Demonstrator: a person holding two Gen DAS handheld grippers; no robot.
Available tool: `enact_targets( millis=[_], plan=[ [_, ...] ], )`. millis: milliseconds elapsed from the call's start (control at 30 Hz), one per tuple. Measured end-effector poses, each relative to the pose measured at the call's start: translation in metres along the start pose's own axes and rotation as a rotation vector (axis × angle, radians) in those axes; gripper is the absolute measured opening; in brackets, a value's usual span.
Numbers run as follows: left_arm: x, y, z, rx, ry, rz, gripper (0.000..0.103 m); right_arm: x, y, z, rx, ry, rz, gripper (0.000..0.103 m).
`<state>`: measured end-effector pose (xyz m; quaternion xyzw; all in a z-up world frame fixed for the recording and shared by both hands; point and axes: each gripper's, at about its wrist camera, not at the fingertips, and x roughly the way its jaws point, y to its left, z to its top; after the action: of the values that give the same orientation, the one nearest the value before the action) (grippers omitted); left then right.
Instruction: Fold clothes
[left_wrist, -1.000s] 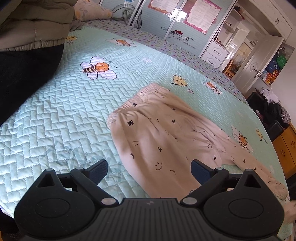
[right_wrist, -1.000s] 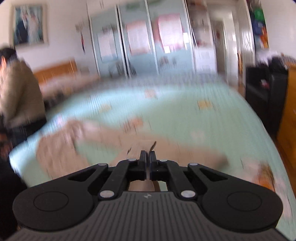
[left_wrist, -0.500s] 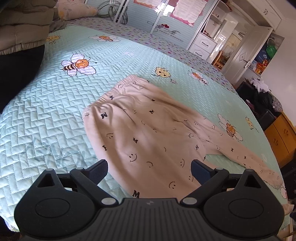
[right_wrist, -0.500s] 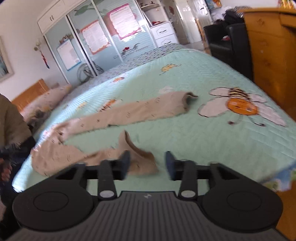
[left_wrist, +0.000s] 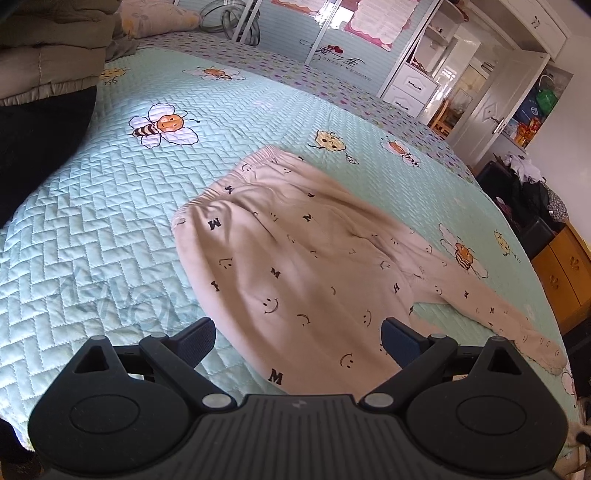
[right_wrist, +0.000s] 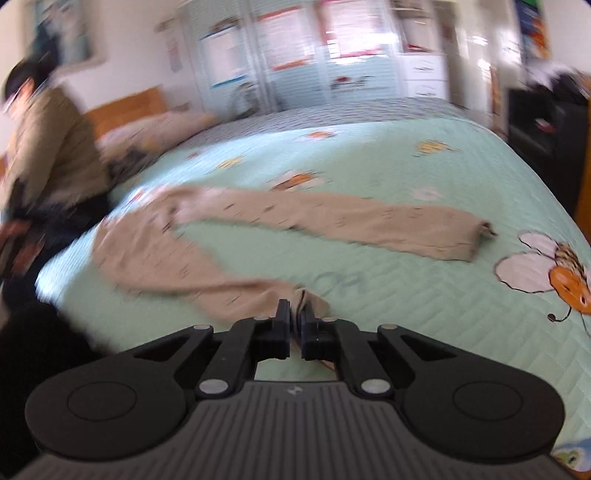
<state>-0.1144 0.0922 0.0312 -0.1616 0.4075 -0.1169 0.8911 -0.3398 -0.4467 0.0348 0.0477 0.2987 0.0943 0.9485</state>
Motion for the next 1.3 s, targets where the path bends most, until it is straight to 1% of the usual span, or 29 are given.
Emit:
enact_targets(
  millis=[67, 200, 267, 367, 467, 533, 600, 633, 700, 767, 833, 867, 900, 933, 967, 1033, 1067, 1133, 1200, 1233, 1267, 1300],
  plan=[
    [0.004, 0.004, -0.001, -0.022, 0.008, 0.000, 0.097, -0.010, 0.015, -0.009, -0.089, 0.048, -0.042, 0.006],
    [0.012, 0.007, -0.005, -0.060, 0.033, -0.019, 0.097, -0.008, 0.023, -0.022, -0.154, 0.140, -0.075, 0.006],
    [0.012, 0.003, -0.007, -0.044, 0.037, -0.025, 0.097, -0.004, 0.024, -0.022, -0.195, 0.152, -0.120, 0.006],
    [0.009, 0.001, -0.007, -0.028, 0.034, -0.023, 0.097, 0.000, 0.006, -0.003, -0.207, 0.086, -0.235, 0.006],
    [0.004, 0.003, -0.003, -0.037, 0.022, -0.018, 0.097, 0.005, -0.011, 0.035, -0.253, -0.013, -0.351, 0.006],
    [0.001, 0.003, -0.002, -0.039, 0.014, -0.015, 0.097, 0.006, -0.018, 0.066, -0.290, -0.094, -0.408, 0.006],
    [-0.002, 0.003, -0.002, -0.041, 0.009, -0.014, 0.097, 0.005, -0.019, 0.094, -0.324, -0.183, -0.435, 0.006],
    [-0.003, 0.002, -0.001, -0.042, 0.007, -0.014, 0.097, 0.005, -0.017, 0.102, -0.344, -0.209, -0.433, 0.006],
    [-0.005, 0.003, -0.002, -0.042, 0.003, -0.014, 0.097, 0.008, -0.012, 0.102, -0.387, -0.214, -0.417, 0.006],
    [-0.003, 0.005, -0.003, -0.048, 0.006, -0.015, 0.097, 0.017, -0.007, 0.080, -0.439, -0.150, -0.418, 0.006],
    [0.001, 0.007, -0.004, -0.056, 0.016, -0.015, 0.097, 0.026, -0.007, 0.045, -0.460, -0.047, -0.418, 0.007],
    [0.004, 0.008, -0.004, -0.056, 0.023, -0.015, 0.097, 0.031, -0.009, 0.025, -0.453, 0.008, -0.414, 0.007],
    [0.007, 0.008, -0.005, -0.055, 0.030, -0.016, 0.097, 0.032, -0.011, 0.007, -0.412, 0.045, -0.403, 0.007],
    [0.009, 0.007, -0.005, -0.051, 0.035, -0.018, 0.097, 0.032, -0.014, -0.010, -0.359, 0.076, -0.389, 0.007],
    [0.010, 0.005, -0.005, -0.046, 0.038, -0.020, 0.097, 0.028, -0.016, -0.023, -0.295, 0.081, -0.376, 0.007],
    [0.011, 0.003, -0.005, -0.039, 0.039, -0.025, 0.097, 0.013, -0.019, -0.035, -0.153, 0.042, -0.348, 0.011],
    [0.011, 0.002, -0.004, -0.038, 0.037, -0.027, 0.097, 0.005, -0.021, -0.039, -0.083, 0.015, -0.331, 0.015],
    [0.010, 0.000, -0.003, -0.039, 0.030, -0.031, 0.097, -0.008, -0.019, -0.039, 0.019, -0.032, -0.295, 0.019],
    [0.008, -0.002, -0.003, -0.037, 0.024, -0.036, 0.097, -0.015, -0.010, -0.030, 0.046, -0.087, -0.279, 0.031],
    [0.007, -0.003, -0.003, -0.037, 0.023, -0.038, 0.097, -0.016, -0.003, -0.023, 0.039, -0.106, -0.266, 0.034],
    [0.006, -0.003, -0.004, -0.037, 0.022, -0.039, 0.097, -0.017, 0.003, -0.015, 0.029, -0.123, -0.250, 0.042],
    [0.005, -0.002, -0.004, -0.038, 0.021, -0.040, 0.097, -0.019, 0.009, -0.007, 0.019, -0.139, -0.235, 0.053]
  ],
)
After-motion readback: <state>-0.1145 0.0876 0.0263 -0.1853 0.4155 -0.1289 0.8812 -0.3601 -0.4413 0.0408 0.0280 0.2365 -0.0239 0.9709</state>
